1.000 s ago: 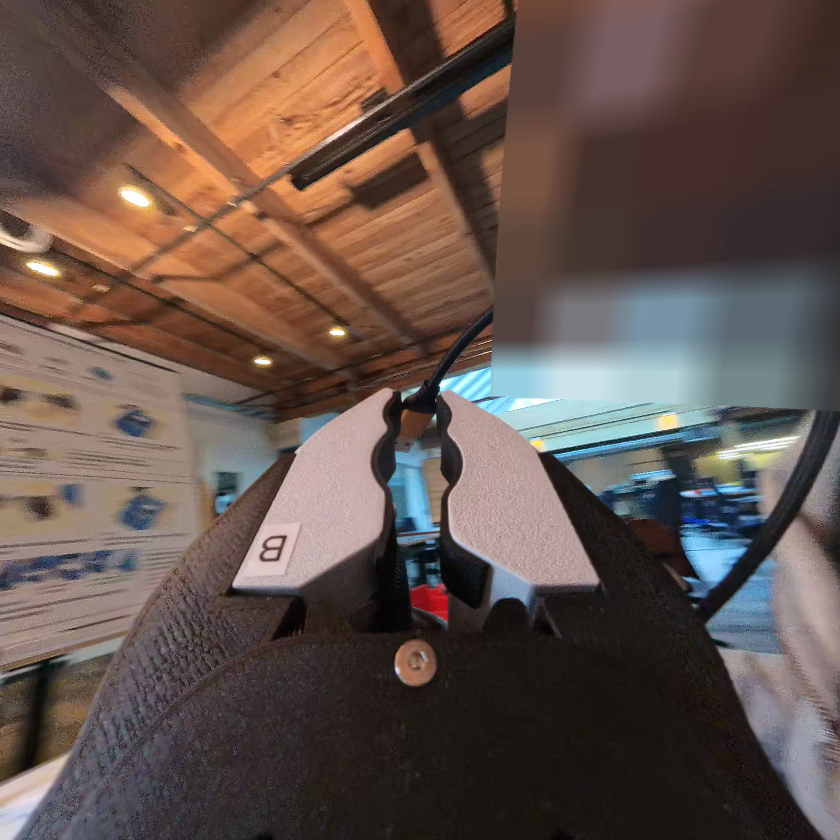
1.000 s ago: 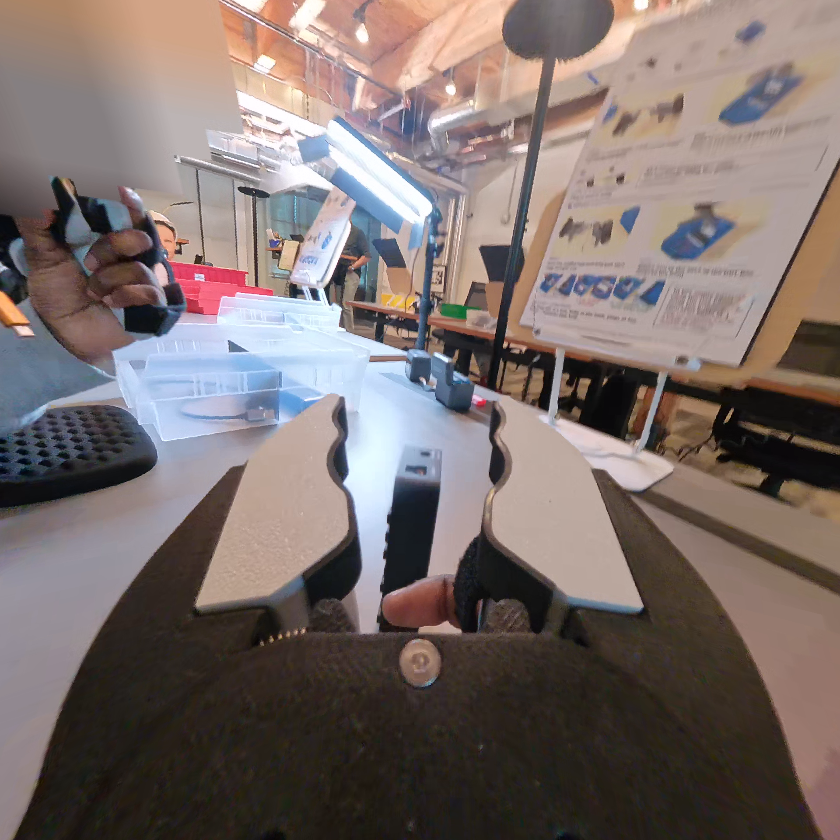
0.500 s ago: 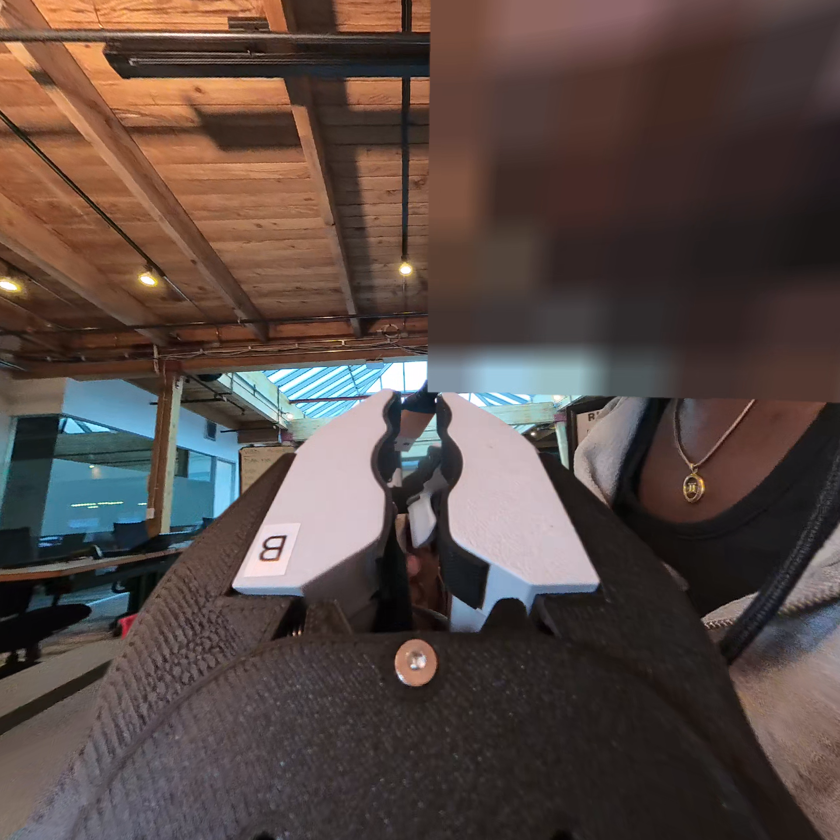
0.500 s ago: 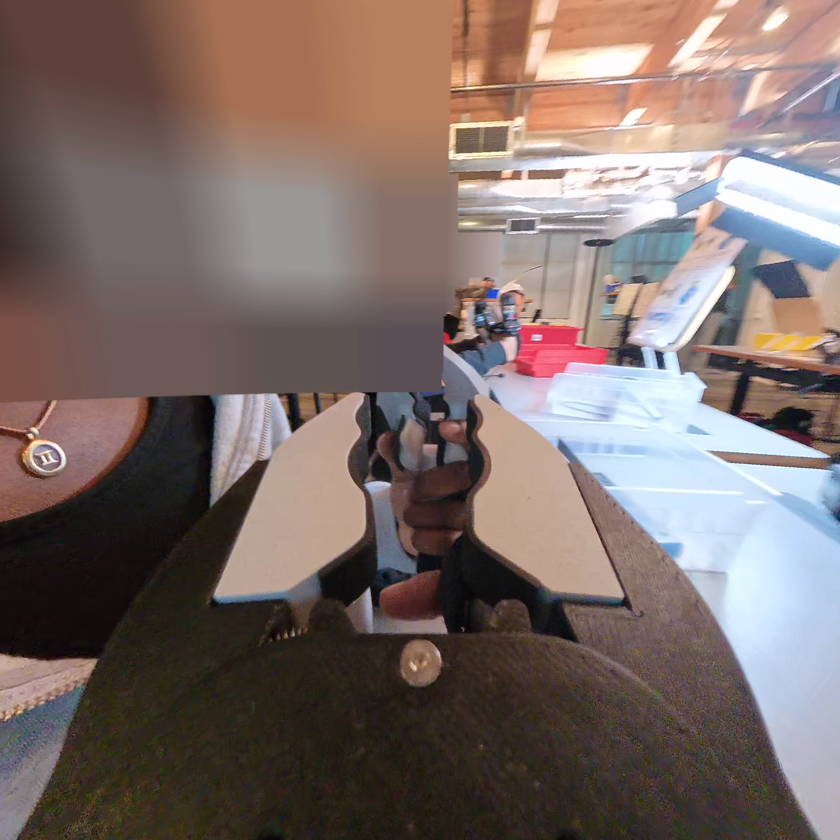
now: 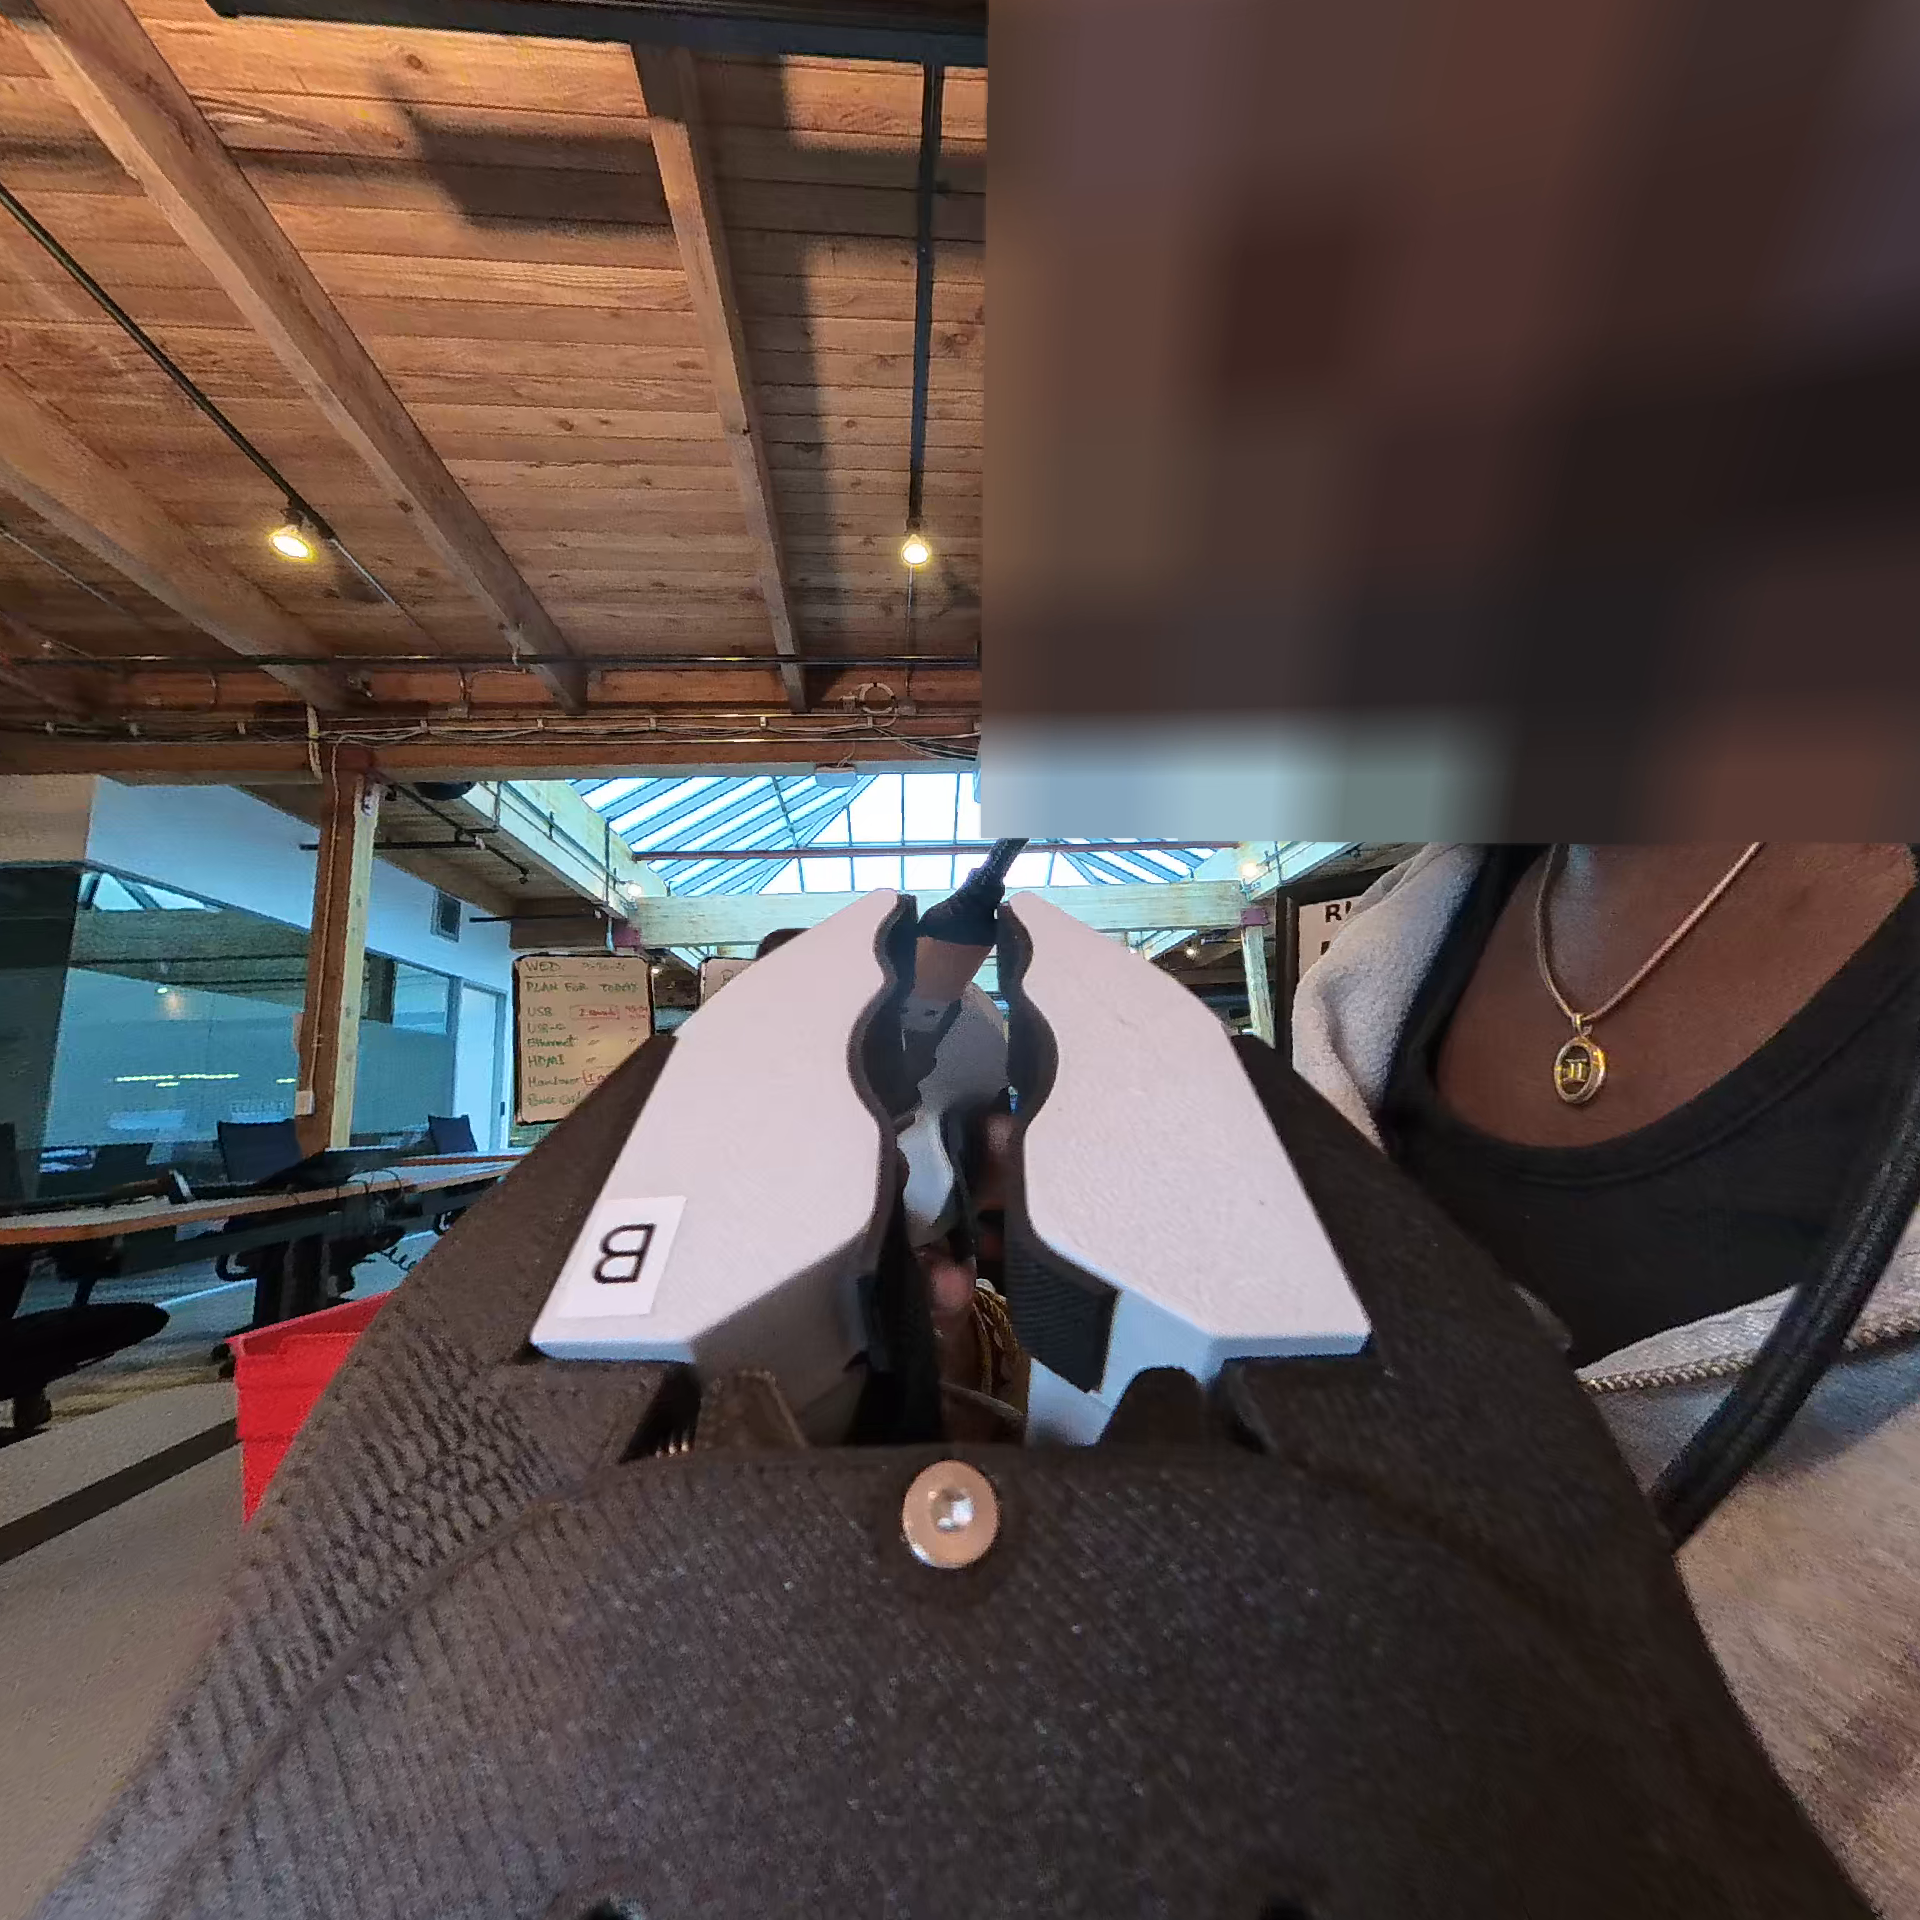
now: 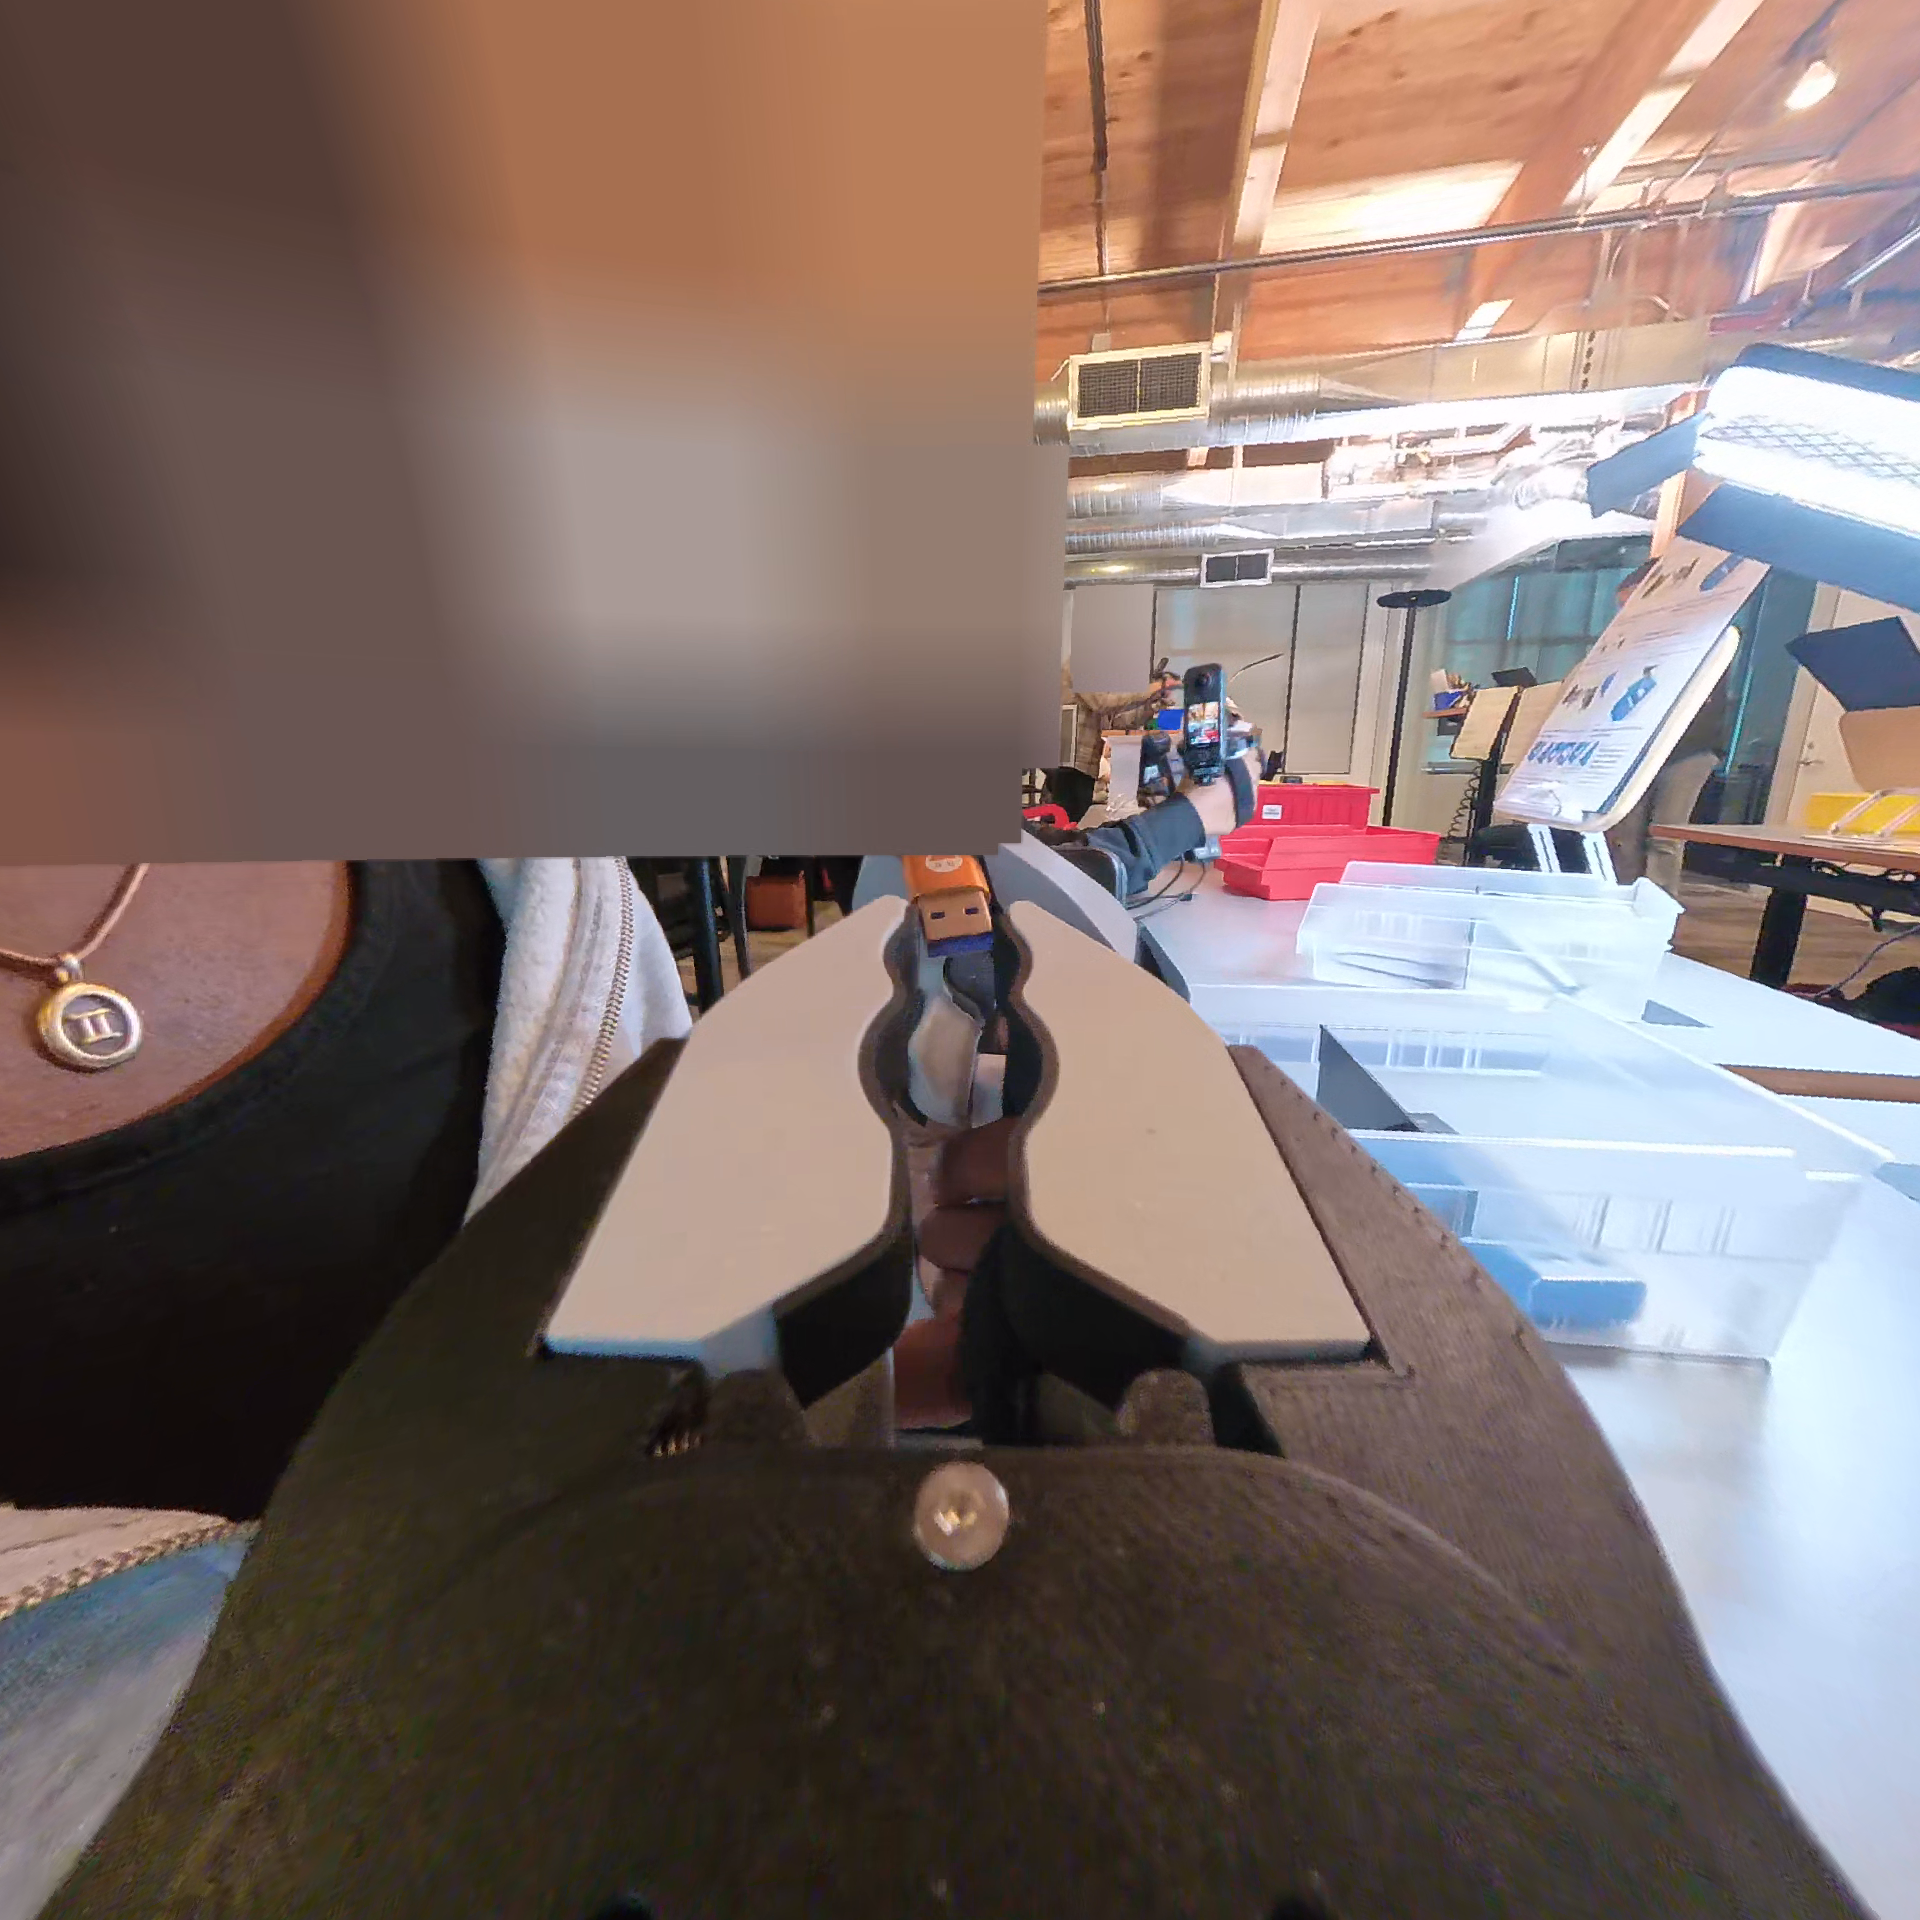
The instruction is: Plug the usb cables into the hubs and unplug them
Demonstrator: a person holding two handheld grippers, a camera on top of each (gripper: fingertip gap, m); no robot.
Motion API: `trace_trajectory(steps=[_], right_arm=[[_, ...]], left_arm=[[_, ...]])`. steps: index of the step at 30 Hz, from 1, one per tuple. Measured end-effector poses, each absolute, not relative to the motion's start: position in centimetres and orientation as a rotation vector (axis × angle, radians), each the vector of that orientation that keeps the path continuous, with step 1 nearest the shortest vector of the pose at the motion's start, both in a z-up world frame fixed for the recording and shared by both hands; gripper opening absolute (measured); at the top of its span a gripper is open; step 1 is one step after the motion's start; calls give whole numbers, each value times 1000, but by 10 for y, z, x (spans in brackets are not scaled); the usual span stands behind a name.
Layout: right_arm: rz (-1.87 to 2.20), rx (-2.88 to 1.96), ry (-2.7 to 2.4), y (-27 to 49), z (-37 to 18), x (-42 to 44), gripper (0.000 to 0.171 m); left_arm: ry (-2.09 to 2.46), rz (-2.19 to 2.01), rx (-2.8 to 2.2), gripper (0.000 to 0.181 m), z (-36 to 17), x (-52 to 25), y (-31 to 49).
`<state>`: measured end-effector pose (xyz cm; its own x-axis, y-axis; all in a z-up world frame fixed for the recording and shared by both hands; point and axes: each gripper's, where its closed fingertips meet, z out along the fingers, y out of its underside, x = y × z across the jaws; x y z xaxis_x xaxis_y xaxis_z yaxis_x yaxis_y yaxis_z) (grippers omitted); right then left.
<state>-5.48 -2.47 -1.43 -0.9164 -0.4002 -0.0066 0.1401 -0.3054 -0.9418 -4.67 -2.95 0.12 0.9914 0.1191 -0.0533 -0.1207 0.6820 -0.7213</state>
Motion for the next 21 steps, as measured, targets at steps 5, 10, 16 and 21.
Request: trace_trajectory(steps=[5, 10, 16, 21], right_arm=[[-2298, -332, 1625, -20, -14, -58, 13], [-2292, -360, 1772, -19, -24, -60, 12], [-2308, -371, 1844, -16, -28, -65, 12], [-2313, -349, 1845, -14, -31, -67, 12]], left_arm=[[-26, 166, -845, 16, -3, -50, -26], [-42, 211, -1005, 32, -15, -55, -17], [-53, 292, -1138, 23, -29, -59, -5], [-58, 350, -1173, 16, -32, -61, -4]])
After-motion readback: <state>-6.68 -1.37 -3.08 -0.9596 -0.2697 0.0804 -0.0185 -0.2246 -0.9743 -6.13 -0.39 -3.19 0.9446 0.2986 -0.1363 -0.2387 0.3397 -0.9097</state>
